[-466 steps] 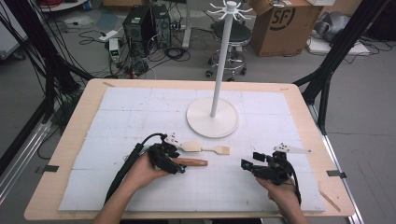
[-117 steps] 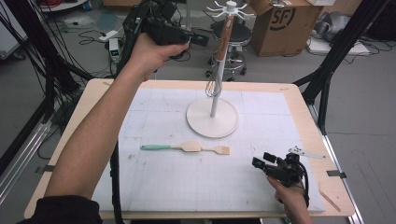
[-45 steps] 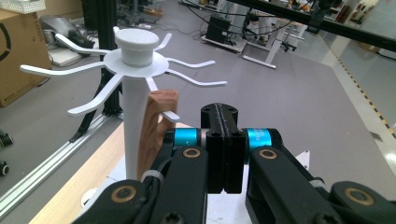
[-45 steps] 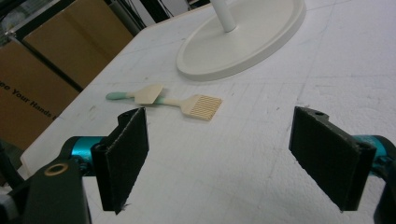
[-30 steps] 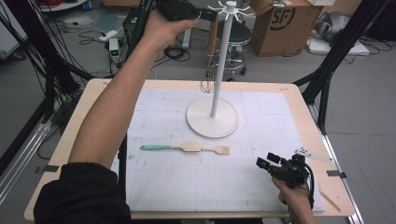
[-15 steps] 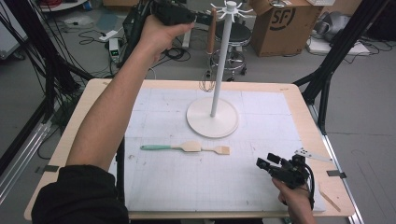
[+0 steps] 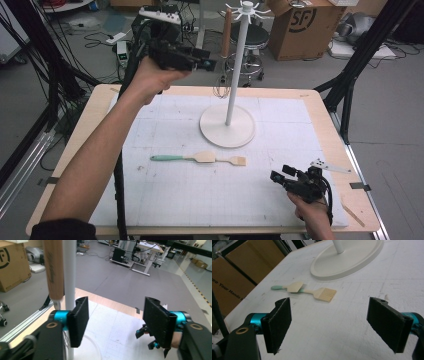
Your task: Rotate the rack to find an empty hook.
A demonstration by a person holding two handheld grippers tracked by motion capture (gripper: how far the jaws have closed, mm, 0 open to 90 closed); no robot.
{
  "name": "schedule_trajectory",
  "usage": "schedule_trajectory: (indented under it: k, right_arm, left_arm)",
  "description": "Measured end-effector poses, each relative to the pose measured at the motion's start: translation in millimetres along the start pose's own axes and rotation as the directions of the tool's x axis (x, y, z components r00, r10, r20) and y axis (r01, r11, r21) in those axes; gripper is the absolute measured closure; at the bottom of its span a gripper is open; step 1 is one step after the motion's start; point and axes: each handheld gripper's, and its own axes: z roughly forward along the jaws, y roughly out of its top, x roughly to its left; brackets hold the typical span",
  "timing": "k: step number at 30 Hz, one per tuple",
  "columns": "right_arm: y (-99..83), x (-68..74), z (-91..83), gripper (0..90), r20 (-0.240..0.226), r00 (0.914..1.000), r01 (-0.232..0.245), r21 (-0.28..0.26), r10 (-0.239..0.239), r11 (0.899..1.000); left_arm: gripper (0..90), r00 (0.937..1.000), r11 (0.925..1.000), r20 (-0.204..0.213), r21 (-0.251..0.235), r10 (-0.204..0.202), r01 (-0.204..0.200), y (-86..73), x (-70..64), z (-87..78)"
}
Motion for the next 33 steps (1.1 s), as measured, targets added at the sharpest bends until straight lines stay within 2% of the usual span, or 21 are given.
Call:
schedule_trajectory:
  k: [2,5,7,13,22,28,33]
  right_arm:
    - [-0.2,1.1,1.0,19.1,-0.001,1.0000,0.002,-0.001,-0.002,1.000]
    - [-0.6,2.5,2.6,19.1,0.001,1.0000,0.007,0.001,-0.007,1.000]
    - [-1.5,4.1,3.5,19.1,0.001,0.9999,0.011,0.008,-0.011,1.000]
    - [-3.1,5.3,6.1,19.1,0.009,0.9999,0.014,0.020,-0.014,1.000]
    - [-3.5,8.1,12.1,19.1,0.010,0.9995,0.029,0.035,-0.030,0.999]
    - [-3.4,9.0,13.2,19.1,0.007,0.9994,0.035,0.037,-0.035,0.999]
    - [-4.0,9.6,12.9,19.1,0.010,0.9994,0.033,0.034,-0.033,0.999]
  left_arm:
    - [33.2,1.0000,1.0000,0.002,0.002,0.006,-0.006,-14.9,-6.0,-3.1]
    - [31.9,0.9999,0.9999,0.006,0.008,-0.014,0.014,-42.2,-11.2,-5.6]
    - [31.8,0.9995,0.9995,0.009,0.007,-0.031,0.031,-60.7,-14.0,-8.0]
    - [32.1,0.9991,0.9991,0.004,0.006,-0.043,0.043,-110.6,-23.4,-16.6]
    - [32.8,0.9958,0.9959,0.020,-0.013,-0.090,0.090,-156.3,-30.5,-25.3]
    - [33.3,0.9903,0.9903,0.033,-0.031,-0.135,0.136,-189.3,-35.9,-26.3]
    - [33.1,0.9873,0.9866,0.012,-0.037,-0.158,0.159,-217.6,-41.6,-30.2]
